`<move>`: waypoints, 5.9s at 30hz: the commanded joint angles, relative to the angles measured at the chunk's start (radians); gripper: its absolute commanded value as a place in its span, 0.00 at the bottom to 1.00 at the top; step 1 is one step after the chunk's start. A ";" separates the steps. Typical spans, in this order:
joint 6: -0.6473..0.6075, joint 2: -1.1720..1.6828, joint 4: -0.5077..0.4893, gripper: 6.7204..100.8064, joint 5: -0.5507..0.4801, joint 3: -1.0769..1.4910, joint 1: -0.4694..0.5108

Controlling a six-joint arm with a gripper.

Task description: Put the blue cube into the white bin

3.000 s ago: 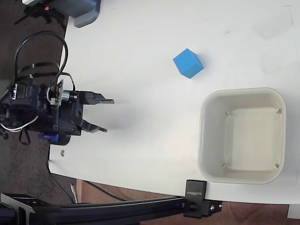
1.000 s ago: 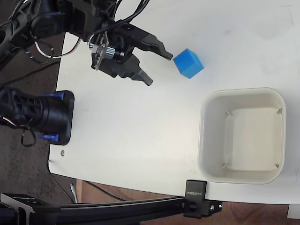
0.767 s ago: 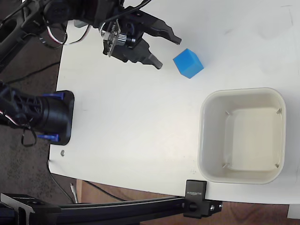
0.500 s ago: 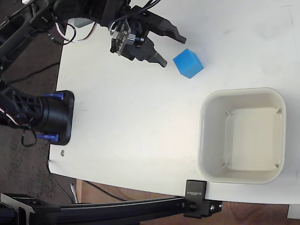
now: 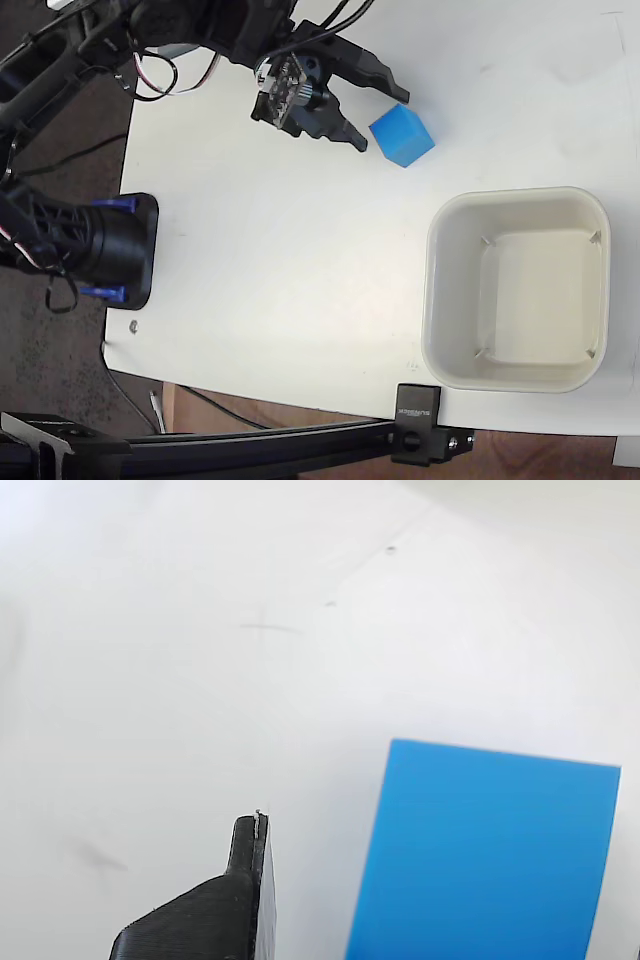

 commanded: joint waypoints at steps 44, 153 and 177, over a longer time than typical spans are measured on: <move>0.041 0.002 -0.069 0.65 -0.044 0.037 0.044; -1.405 1.940 -0.229 0.99 -0.715 1.658 0.457; -1.387 1.940 -0.230 0.99 -0.684 1.658 0.457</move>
